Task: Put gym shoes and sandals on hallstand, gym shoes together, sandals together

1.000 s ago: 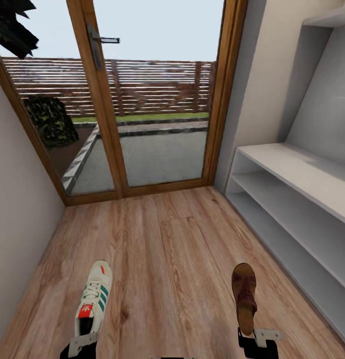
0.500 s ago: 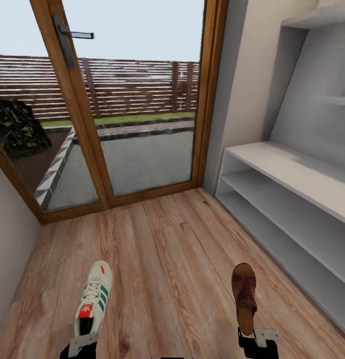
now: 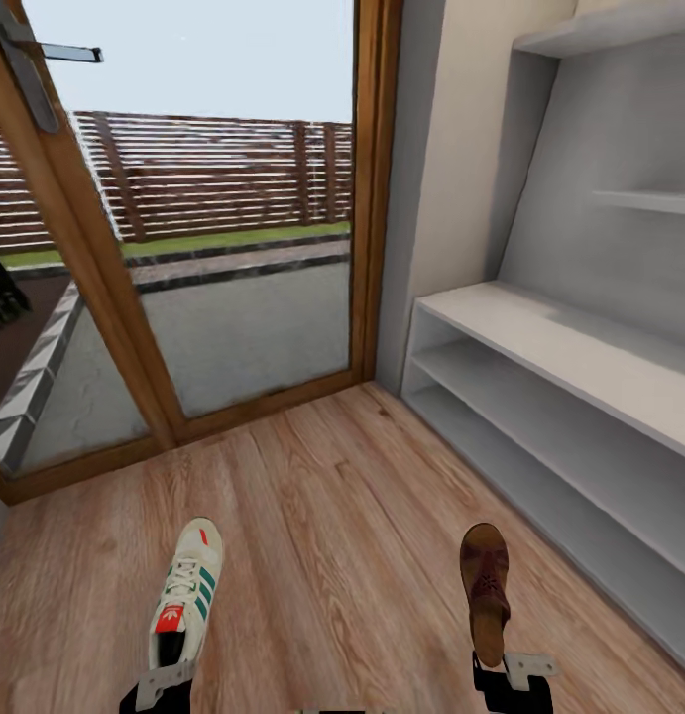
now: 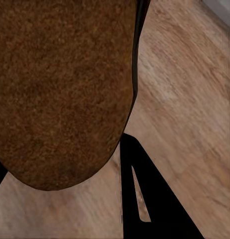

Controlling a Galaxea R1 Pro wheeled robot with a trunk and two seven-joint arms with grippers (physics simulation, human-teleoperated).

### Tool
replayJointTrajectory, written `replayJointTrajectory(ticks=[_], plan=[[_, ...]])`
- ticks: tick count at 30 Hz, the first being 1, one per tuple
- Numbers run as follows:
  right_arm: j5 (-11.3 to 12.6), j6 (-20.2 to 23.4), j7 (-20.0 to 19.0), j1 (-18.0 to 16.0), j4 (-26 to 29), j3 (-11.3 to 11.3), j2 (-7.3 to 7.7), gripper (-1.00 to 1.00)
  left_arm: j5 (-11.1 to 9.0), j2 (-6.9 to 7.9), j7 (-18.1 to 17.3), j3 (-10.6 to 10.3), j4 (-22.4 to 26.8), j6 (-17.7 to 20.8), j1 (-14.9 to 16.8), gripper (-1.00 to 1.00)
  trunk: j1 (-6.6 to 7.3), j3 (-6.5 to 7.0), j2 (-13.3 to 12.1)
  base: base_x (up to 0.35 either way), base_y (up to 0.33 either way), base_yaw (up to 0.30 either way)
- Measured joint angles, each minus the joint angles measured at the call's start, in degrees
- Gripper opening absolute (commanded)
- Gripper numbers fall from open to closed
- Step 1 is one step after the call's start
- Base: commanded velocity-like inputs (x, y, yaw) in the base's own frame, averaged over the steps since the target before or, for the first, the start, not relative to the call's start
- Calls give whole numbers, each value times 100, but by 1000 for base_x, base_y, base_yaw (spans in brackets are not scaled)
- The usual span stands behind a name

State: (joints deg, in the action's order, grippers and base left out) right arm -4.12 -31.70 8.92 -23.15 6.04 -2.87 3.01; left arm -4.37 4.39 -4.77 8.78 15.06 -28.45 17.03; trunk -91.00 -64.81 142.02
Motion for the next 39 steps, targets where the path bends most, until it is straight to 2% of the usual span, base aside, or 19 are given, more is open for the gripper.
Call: replayJointTrajectory(ticks=[30,39], plan=[[1,2,3,0,0,0,0,-100,0,0,0,0,0,0,2,-100,-3,0,0,22,6,-263],[0,6,2,0,1,-1,-1,-100,0,0,0,1,2,-1,0,-100,-3,0,0,73,245,-263]])
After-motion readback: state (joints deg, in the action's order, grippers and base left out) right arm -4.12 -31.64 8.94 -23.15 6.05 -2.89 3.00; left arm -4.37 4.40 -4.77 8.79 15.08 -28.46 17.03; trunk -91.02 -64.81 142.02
